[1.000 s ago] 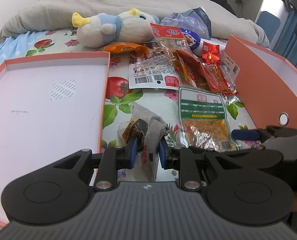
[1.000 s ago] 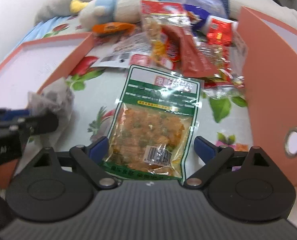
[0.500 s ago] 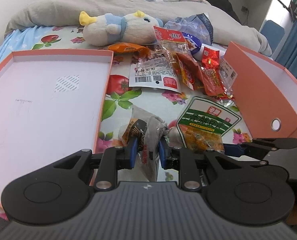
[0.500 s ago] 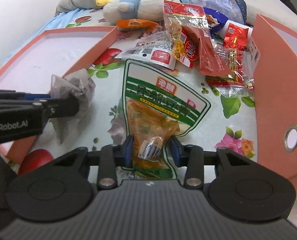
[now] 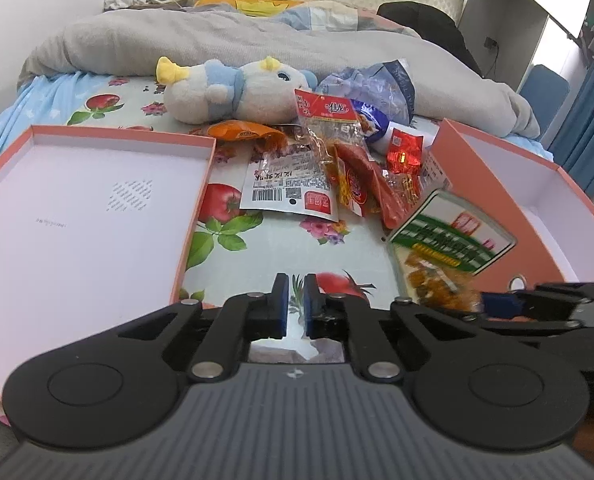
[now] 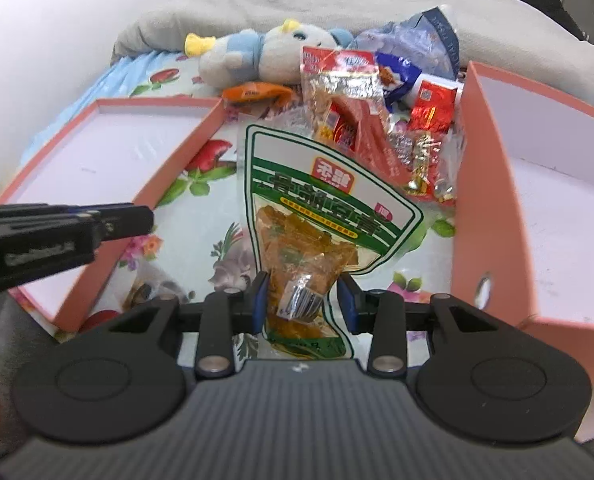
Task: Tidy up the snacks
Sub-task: 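Carry both held packets up and over to the deep orange box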
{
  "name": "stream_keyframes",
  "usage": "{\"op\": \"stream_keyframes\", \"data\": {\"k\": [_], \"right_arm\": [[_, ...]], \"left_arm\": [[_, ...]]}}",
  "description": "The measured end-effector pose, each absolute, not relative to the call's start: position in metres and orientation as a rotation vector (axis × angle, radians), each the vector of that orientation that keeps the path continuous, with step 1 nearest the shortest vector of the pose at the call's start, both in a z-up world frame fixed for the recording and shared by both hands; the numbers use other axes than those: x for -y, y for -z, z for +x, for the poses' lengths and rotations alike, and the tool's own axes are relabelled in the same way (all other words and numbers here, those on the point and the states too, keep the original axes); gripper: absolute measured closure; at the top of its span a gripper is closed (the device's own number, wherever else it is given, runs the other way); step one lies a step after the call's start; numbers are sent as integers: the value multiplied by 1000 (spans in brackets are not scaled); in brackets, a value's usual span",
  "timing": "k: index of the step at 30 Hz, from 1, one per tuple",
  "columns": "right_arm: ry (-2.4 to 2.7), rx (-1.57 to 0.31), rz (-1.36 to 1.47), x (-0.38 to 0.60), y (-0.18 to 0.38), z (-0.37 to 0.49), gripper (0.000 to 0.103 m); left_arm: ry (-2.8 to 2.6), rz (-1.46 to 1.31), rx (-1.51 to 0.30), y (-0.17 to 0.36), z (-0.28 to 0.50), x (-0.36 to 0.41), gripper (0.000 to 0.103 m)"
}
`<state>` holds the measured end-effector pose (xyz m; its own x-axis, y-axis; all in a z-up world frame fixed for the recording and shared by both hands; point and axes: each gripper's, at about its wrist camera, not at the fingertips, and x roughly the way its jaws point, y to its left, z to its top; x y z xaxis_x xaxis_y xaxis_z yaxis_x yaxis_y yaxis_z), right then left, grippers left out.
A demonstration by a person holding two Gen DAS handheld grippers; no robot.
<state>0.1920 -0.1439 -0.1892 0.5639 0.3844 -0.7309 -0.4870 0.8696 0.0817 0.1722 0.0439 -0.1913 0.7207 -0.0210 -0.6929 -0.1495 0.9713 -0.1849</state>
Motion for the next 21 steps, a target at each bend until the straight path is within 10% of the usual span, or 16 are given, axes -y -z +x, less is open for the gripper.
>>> {"op": "stream_keyframes", "data": {"k": [13, 17, 21], "right_arm": [[-543, -881, -110, 157, 211, 178, 64], [-546, -897, -104, 160, 215, 177, 63], [-552, -891, -104, 163, 214, 177, 63]], "left_arm": [[-75, -294, -825, 205, 141, -54, 91], [-96, -285, -855, 210, 134, -56, 44], [-96, -291, -872, 214, 133, -54, 20]]}}
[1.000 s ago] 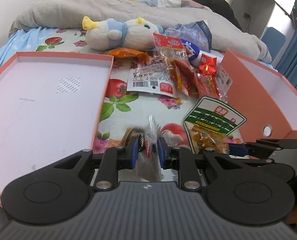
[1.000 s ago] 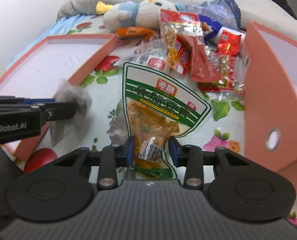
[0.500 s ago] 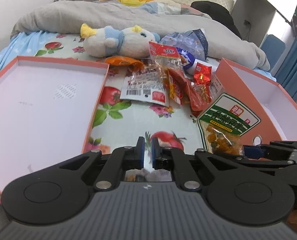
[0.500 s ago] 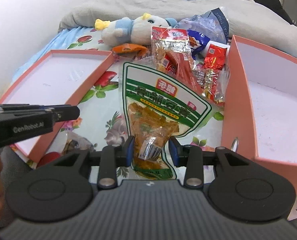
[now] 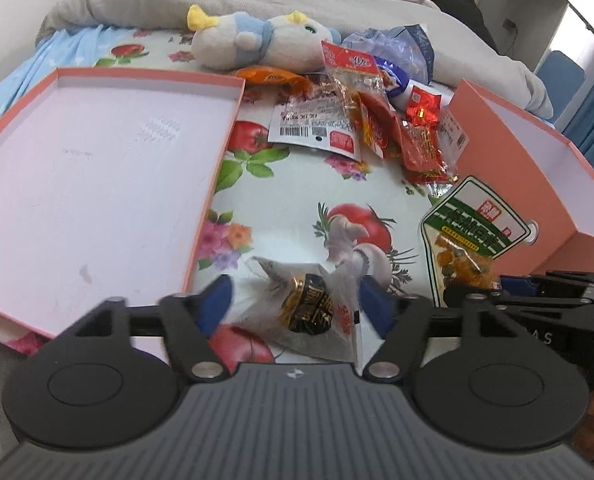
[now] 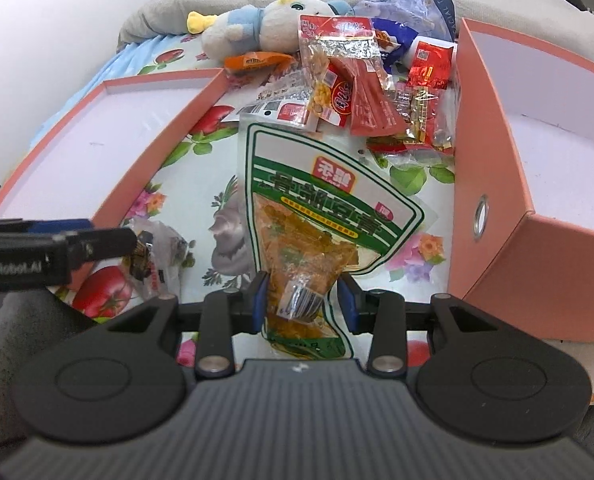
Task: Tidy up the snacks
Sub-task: 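Carry both held packets up and over to the deep orange box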
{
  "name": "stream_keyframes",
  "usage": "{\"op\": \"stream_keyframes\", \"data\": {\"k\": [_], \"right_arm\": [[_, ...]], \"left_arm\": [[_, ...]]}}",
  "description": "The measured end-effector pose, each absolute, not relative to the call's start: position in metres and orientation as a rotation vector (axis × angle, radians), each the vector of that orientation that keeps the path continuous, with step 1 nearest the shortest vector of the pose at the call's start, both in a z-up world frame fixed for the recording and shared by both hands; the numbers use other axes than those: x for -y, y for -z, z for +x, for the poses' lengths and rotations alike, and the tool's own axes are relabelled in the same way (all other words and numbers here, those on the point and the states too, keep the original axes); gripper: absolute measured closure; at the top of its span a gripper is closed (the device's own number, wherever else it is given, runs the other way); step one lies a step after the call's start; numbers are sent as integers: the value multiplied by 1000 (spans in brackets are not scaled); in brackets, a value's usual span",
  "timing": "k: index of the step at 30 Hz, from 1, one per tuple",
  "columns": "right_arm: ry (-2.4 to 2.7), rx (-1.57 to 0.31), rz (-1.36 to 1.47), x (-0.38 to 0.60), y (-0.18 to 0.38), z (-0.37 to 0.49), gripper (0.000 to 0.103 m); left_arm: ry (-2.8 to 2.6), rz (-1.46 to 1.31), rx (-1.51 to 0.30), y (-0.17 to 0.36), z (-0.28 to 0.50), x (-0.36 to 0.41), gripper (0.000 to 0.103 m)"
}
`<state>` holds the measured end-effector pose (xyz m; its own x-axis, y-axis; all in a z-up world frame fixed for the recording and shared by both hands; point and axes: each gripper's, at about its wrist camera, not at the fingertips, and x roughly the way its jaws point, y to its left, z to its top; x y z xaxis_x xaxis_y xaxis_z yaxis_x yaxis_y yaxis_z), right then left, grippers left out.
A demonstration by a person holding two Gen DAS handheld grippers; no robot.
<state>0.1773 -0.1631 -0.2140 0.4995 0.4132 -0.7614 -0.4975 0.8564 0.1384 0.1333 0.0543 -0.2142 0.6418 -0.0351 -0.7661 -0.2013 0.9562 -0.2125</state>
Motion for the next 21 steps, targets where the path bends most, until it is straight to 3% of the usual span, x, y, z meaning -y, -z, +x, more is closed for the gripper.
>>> {"op": "stream_keyframes", "data": {"k": [14, 17, 19, 21], "right_arm": [[-562, -912, -108, 167, 218, 177, 63], [-561, -912, -106, 169, 218, 178, 63], [-563, -910, -105, 170, 218, 178, 63], [-563, -906, -106, 172, 218, 178, 63]], "left_arm": [[-97, -196, -899, 240, 155, -28, 21], [-111, -168, -919, 247, 158, -24, 33], [-120, -155, -914, 251, 158, -23, 33], [-118, -151, -912, 251, 157, -22, 41]]}}
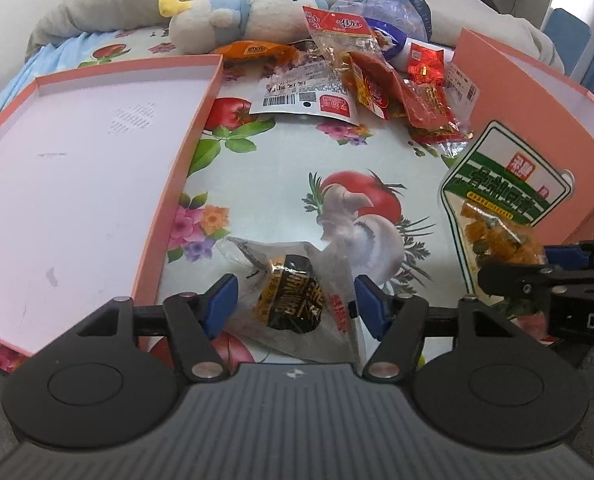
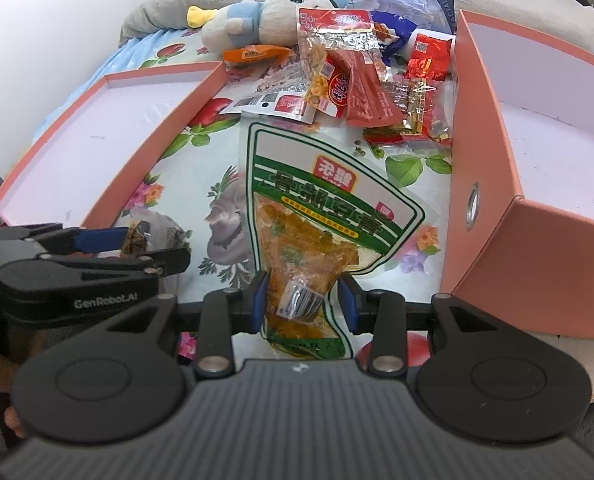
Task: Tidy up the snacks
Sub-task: 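Carry both held packets up and over to the deep orange box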
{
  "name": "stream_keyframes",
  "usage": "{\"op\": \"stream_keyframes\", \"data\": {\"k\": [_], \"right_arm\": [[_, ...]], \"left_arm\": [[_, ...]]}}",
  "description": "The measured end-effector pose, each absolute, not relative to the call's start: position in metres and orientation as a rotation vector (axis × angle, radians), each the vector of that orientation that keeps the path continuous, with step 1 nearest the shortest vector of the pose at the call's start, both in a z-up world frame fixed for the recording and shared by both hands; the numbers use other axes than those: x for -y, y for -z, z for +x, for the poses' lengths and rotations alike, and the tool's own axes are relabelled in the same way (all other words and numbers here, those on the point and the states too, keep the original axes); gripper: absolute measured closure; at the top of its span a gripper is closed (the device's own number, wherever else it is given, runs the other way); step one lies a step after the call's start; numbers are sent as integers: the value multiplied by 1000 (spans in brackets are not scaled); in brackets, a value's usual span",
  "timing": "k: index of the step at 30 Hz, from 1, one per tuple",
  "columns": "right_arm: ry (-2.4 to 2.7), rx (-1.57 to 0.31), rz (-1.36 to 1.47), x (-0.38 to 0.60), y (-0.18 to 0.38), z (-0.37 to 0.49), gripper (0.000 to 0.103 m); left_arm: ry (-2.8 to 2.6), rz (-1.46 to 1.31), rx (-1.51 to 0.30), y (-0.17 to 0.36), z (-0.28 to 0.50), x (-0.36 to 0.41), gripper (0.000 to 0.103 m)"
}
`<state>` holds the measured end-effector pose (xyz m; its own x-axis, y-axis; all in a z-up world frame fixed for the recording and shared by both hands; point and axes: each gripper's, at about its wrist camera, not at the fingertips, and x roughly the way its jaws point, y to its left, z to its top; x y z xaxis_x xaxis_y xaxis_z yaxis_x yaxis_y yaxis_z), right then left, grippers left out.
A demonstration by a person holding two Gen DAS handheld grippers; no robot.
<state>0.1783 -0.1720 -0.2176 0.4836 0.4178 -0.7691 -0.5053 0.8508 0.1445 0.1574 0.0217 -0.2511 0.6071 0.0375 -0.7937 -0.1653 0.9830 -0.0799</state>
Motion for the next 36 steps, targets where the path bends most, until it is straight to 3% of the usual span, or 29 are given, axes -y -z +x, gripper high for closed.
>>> {"op": "stream_keyframes", "data": {"k": [3, 9, 23, 36], "right_arm": [[-555, -902, -101, 175, 217, 178, 63], [-555, -894, -90, 176, 213, 175, 63], [-574, -849, -77, 176, 187, 179, 63], [-558, -754, -44, 188, 135, 185, 63]], "left_arm": [[-117, -138, -902, 248, 157, -20, 49], [-117, -163, -897, 241, 157, -23, 54], [-132, -220, -857, 213, 155, -34, 55], [-87, -238, -740, 133, 169, -22, 55]]}}
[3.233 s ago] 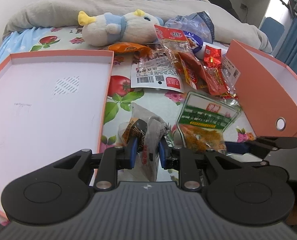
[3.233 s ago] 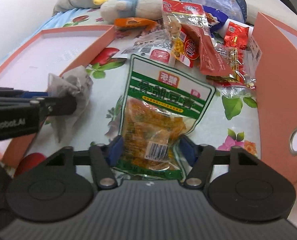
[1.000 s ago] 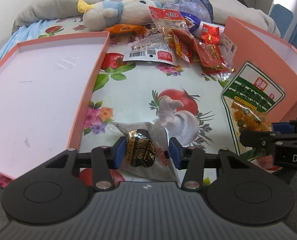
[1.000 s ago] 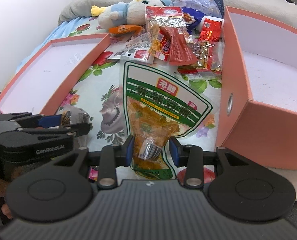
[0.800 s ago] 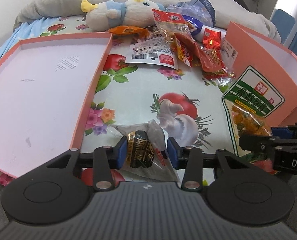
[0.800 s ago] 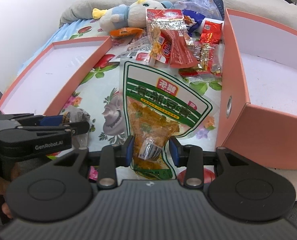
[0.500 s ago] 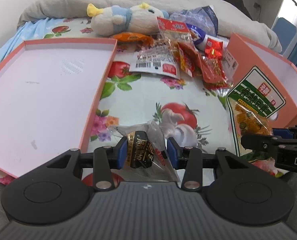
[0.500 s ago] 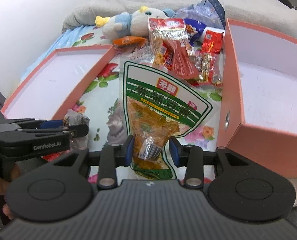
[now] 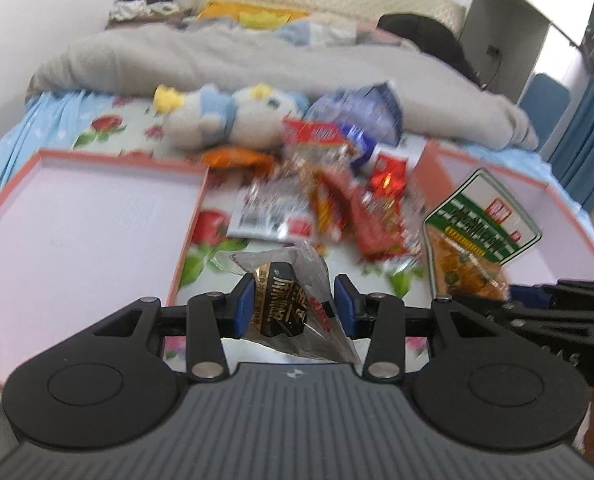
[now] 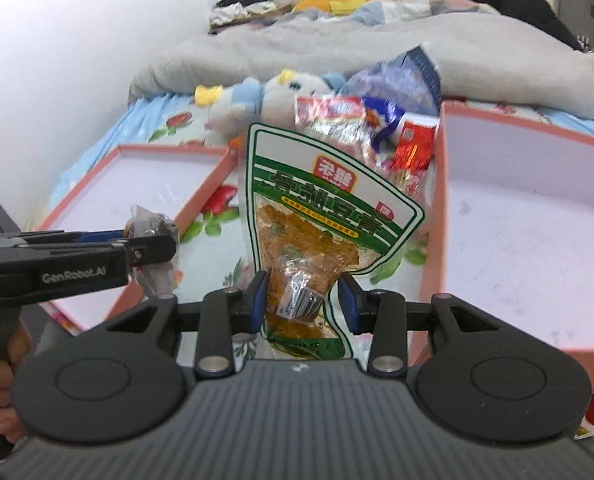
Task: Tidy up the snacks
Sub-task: 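Carry both held packets up and over to the deep orange box, then lower both packets into the orange box and open both grippers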
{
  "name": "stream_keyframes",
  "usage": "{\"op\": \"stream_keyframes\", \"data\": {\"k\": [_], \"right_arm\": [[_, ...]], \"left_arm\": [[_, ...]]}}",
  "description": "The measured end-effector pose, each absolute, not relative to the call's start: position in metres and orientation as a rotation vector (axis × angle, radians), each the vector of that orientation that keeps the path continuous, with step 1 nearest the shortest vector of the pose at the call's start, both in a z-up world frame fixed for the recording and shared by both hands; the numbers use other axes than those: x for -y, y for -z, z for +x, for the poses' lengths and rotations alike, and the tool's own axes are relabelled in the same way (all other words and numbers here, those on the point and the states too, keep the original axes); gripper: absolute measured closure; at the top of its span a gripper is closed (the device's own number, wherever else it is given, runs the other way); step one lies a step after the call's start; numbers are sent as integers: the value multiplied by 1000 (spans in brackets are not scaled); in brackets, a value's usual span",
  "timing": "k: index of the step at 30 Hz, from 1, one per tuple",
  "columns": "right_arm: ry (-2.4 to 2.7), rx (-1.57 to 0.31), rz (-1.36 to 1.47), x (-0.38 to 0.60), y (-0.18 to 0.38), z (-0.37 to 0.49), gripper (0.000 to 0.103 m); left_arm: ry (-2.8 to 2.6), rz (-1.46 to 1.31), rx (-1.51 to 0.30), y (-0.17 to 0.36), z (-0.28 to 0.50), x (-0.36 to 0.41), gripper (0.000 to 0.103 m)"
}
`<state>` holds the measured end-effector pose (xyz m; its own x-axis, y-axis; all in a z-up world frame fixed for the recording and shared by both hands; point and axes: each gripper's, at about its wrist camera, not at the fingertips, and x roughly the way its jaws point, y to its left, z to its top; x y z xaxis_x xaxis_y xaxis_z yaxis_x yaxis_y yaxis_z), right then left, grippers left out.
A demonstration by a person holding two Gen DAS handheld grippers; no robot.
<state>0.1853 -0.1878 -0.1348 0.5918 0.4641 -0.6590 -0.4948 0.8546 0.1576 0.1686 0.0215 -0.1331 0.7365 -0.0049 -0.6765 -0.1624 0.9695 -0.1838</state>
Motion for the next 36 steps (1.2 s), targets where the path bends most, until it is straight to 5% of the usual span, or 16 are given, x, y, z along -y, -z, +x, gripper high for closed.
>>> {"op": "stream_keyframes", "data": {"k": [21, 36], "right_arm": [[-421, -579, 8, 277, 42, 235, 63], [-245, -754, 75, 370, 103, 293, 62]], "left_arm": [[126, -260, -571, 17, 260, 81, 55], [281, -243, -739, 83, 346, 189, 55]]}}
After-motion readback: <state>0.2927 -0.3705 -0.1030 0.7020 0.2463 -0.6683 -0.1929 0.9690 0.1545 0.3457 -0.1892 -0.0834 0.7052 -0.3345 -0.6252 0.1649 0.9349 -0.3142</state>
